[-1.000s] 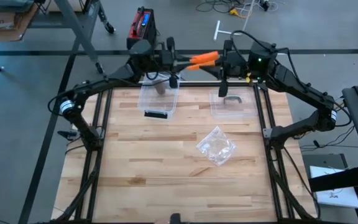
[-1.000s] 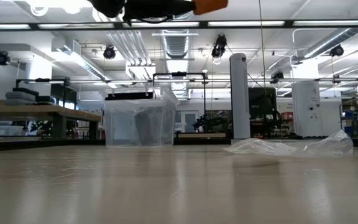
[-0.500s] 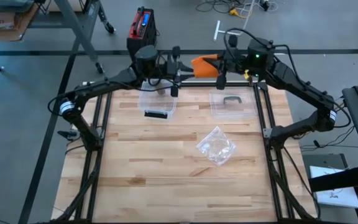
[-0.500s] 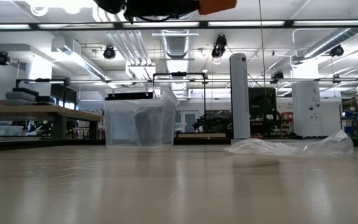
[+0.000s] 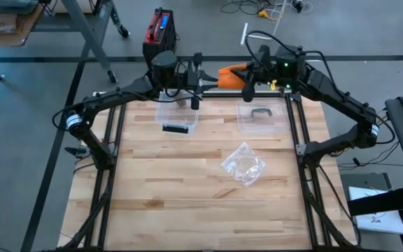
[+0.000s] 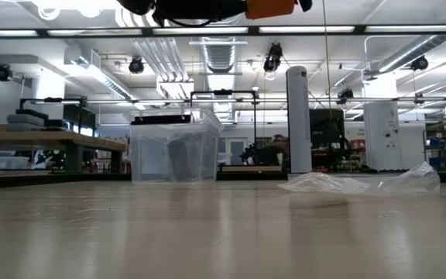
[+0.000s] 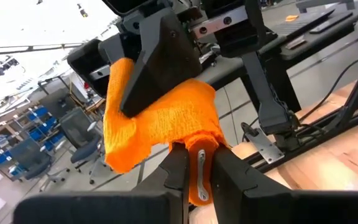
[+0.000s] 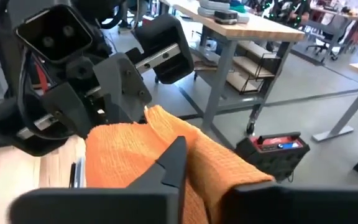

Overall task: Roll bandage
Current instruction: Roll the orange bandage

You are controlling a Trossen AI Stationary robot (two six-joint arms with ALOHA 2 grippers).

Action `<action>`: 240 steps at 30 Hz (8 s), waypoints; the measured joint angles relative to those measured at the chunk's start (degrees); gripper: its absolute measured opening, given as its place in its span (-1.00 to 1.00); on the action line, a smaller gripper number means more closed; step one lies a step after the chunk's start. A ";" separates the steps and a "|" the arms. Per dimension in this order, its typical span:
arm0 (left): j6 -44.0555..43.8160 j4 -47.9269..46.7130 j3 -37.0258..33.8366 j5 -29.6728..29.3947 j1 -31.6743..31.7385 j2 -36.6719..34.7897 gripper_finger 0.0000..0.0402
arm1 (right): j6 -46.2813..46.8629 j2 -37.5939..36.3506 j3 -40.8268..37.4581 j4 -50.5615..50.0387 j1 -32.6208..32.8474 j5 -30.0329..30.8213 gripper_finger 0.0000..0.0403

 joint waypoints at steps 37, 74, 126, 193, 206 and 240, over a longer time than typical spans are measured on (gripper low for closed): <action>-6.86 -17.96 0.09 3.41 1.05 -8.38 -0.84 | -22.86 -2.40 5.85 -14.53 0.38 -10.78 -0.15; -22.07 -15.16 0.02 6.50 -0.05 -13.84 -0.82 | 3.44 -4.50 -21.38 35.65 2.19 -21.05 -0.24; -18.83 -21.23 -0.22 6.01 -1.99 -14.93 -0.82 | -8.19 -4.98 -16.68 15.26 2.83 -14.92 -0.09; -19.10 -21.47 -0.20 7.89 -2.82 -11.41 -0.82 | -25.33 -2.68 -11.10 23.52 2.43 -1.66 -1.00; -16.08 -17.54 -0.20 5.64 -2.82 -13.54 -0.81 | -22.07 -4.36 -11.27 10.20 3.54 -6.36 -1.00; -5.57 -5.39 0.09 -2.39 -3.21 -11.10 -0.82 | -11.73 -6.64 -9.73 10.00 6.51 -9.51 -0.20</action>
